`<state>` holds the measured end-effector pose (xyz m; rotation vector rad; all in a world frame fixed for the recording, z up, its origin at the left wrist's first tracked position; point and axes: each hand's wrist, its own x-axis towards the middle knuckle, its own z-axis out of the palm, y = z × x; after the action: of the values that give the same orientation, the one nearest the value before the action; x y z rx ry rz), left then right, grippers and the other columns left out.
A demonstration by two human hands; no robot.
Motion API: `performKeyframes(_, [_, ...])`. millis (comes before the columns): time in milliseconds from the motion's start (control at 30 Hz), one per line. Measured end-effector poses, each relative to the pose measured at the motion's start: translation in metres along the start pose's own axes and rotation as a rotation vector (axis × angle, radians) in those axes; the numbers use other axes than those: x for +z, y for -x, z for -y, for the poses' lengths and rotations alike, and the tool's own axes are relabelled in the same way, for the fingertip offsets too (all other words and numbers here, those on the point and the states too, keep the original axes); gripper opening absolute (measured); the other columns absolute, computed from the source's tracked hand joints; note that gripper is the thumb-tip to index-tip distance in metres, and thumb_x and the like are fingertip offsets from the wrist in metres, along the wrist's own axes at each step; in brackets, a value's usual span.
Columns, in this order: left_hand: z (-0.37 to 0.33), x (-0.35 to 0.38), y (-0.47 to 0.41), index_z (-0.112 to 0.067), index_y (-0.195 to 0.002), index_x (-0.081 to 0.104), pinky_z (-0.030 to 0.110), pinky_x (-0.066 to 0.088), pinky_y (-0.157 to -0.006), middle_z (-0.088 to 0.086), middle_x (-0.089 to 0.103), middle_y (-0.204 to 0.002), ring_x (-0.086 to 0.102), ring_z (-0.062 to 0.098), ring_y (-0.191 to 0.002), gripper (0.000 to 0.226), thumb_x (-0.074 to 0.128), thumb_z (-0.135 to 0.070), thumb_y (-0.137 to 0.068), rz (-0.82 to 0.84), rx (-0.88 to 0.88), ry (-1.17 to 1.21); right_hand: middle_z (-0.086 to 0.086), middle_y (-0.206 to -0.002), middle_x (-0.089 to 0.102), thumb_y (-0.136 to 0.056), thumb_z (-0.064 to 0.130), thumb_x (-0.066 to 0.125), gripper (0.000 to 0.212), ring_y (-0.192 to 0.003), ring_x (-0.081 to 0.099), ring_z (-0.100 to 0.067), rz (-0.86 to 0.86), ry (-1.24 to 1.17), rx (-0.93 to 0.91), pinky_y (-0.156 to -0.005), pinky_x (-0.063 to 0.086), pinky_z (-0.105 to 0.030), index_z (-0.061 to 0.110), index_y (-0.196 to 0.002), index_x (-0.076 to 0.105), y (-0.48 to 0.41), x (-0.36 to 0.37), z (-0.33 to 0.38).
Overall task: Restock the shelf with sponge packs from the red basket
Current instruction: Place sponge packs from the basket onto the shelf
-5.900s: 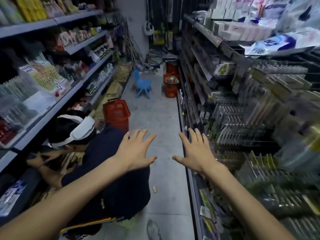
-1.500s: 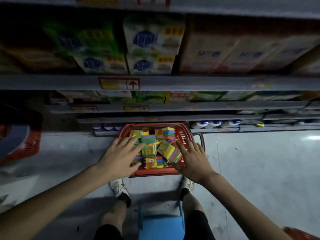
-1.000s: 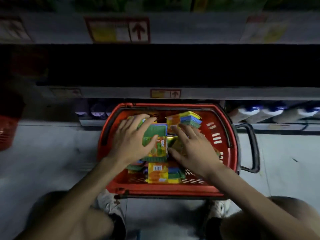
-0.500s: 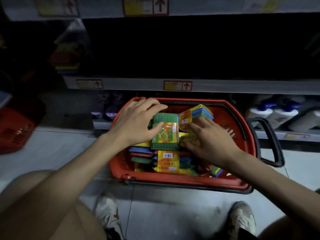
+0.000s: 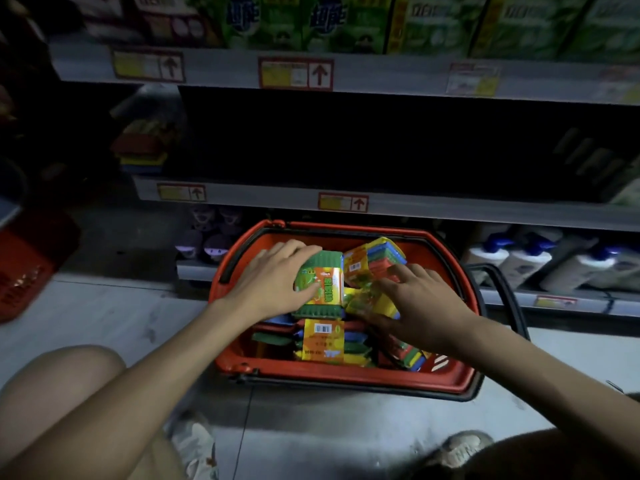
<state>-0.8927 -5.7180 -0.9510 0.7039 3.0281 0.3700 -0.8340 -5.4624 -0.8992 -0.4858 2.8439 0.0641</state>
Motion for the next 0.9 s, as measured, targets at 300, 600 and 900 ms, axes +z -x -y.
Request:
performKeyframes(300, [0.003, 0.021, -0.060, -0.037, -0.160, 0.018, 0.041, 0.034, -0.117, -0.008, 0.026, -0.164, 0.033, 0.018, -0.148, 0.094, 0.038, -0.087, -0.083, 0.172, -0.007, -0.077, -0.009, -0.128, 0.060, -0.092, 0.053, 0.055, 0.053, -0.123, 0.054, -0.035, -0.045, 0.024, -0.022, -0.103, 0.043, -0.045, 0.022, -0.135, 0.058, -0.065, 0.008, 0.015])
performKeyframes(600, [0.019, 0.007, -0.091, -0.049, -0.142, 0.044, 0.036, 0.050, -0.099, -0.024, 0.049, -0.134, 0.054, 0.006, -0.121, 0.091, 0.048, -0.098, -0.064, 0.514, -0.074, 0.144, -0.005, -0.145, 0.047, -0.100, 0.056, 0.045, 0.059, -0.134, 0.043, -0.030, 0.037, -0.001, -0.210, -0.111, 0.036, -0.043, 0.032, -0.154, 0.036, -0.072, 0.009, -0.036])
performKeyframes(900, [-0.003, -0.003, -0.091, -0.039, -0.145, 0.038, 0.034, 0.051, -0.088, -0.012, 0.043, -0.125, 0.052, 0.012, -0.109, 0.100, 0.075, -0.082, -0.062, 0.526, -0.102, 0.129, -0.008, -0.149, 0.046, -0.102, 0.052, 0.044, 0.057, -0.133, 0.045, -0.030, -0.045, 0.050, -0.125, -0.108, 0.040, -0.042, 0.027, -0.153, 0.038, -0.047, 0.010, -0.031])
